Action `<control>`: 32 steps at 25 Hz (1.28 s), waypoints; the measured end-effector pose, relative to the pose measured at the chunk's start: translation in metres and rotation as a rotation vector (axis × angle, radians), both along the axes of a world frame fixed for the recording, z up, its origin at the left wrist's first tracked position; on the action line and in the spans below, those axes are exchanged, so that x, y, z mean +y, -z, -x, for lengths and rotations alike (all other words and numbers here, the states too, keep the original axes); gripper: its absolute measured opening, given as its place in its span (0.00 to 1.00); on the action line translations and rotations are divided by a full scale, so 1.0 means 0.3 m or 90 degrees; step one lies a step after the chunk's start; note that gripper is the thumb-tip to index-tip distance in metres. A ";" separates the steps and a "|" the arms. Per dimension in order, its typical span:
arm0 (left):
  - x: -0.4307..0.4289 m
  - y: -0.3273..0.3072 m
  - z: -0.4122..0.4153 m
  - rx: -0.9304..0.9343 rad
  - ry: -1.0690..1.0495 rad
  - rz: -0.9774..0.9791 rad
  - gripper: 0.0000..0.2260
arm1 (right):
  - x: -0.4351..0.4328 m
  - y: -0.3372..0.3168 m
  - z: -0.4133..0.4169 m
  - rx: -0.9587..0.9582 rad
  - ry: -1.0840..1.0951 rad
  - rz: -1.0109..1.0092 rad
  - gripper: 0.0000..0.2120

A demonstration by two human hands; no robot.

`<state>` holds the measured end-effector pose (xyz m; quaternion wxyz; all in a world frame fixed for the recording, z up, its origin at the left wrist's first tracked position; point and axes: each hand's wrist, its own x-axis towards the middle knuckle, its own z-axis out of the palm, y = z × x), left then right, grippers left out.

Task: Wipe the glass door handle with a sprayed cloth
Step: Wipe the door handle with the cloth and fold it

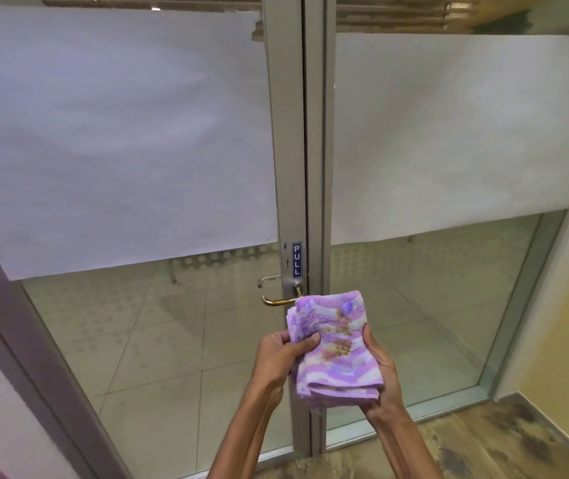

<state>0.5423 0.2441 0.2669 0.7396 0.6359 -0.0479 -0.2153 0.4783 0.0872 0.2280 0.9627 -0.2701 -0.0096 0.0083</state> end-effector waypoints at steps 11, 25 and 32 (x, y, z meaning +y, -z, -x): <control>-0.216 -0.035 -0.265 0.034 -0.025 0.049 0.12 | -0.183 0.004 -0.287 -0.046 0.025 0.010 0.35; -0.238 -0.135 -0.603 -0.238 -0.009 -0.163 0.29 | -0.189 -0.041 -0.589 -0.057 0.122 -0.019 0.30; -0.293 -0.230 -0.906 -0.905 -0.072 -0.555 0.25 | -0.232 -0.024 -0.693 -0.014 0.228 0.028 0.23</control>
